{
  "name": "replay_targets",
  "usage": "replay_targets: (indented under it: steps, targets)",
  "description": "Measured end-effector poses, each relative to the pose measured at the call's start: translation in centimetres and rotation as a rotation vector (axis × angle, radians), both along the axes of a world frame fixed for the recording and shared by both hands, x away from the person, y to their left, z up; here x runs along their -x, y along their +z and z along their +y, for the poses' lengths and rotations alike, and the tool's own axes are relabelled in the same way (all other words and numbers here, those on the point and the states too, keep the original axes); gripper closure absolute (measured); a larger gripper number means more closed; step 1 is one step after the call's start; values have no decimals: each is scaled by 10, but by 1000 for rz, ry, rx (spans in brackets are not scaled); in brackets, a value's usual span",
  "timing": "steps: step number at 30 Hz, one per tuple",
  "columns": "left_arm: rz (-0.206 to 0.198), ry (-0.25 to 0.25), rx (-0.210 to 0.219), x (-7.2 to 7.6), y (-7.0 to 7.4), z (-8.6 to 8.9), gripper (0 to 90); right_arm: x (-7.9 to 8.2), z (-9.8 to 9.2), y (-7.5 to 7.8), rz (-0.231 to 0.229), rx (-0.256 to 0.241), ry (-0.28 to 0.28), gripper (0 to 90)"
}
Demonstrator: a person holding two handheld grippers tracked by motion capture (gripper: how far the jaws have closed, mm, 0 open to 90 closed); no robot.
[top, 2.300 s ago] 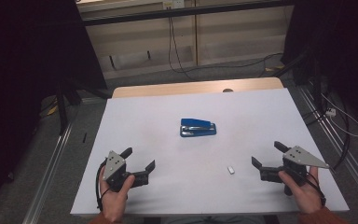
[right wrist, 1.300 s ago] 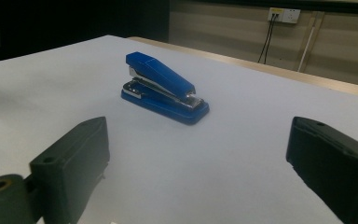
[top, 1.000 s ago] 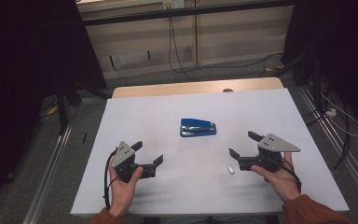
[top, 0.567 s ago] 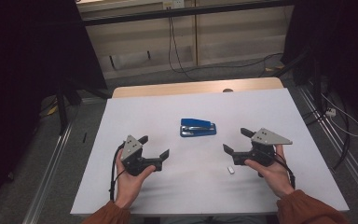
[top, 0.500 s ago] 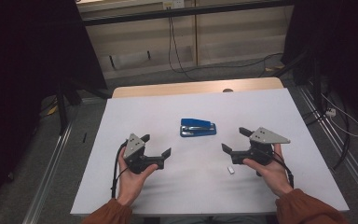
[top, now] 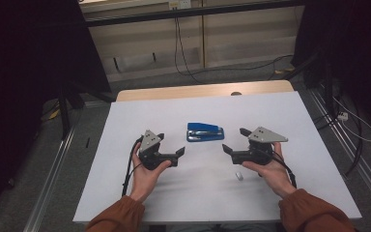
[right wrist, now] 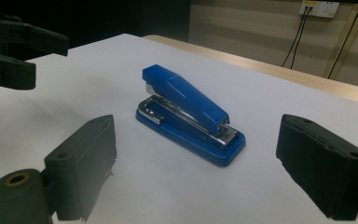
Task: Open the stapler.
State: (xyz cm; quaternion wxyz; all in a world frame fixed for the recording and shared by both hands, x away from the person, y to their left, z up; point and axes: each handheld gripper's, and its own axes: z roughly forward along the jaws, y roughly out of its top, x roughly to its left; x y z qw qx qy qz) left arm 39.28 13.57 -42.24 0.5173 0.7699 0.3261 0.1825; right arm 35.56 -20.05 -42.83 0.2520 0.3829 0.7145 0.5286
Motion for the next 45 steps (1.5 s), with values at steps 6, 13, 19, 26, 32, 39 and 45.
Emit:
replay_targets:
  steps: [6,13,19,26,32,39,45]
  targets:
    - [36,-8,31,-8,4,-9,66,-8,8,0,-2,17,12,139]
    - [8,7,-6,-19,4,-16,82,-21,18,0,-22,19,36,157]
    - [-22,44,3,-31,3,-20,100,-31,30,-2,-22,32,64,183]
    - [-17,31,20,-56,6,-29,89,-47,42,1,-27,36,56,192]
    - [-10,31,22,-64,7,-33,87,-60,50,1,-23,45,52,252]
    - [74,15,-59,-64,1,-31,55,-66,59,-4,12,50,79,364]
    - [86,34,-90,-67,-3,-27,58,-69,63,-8,44,62,104,546]
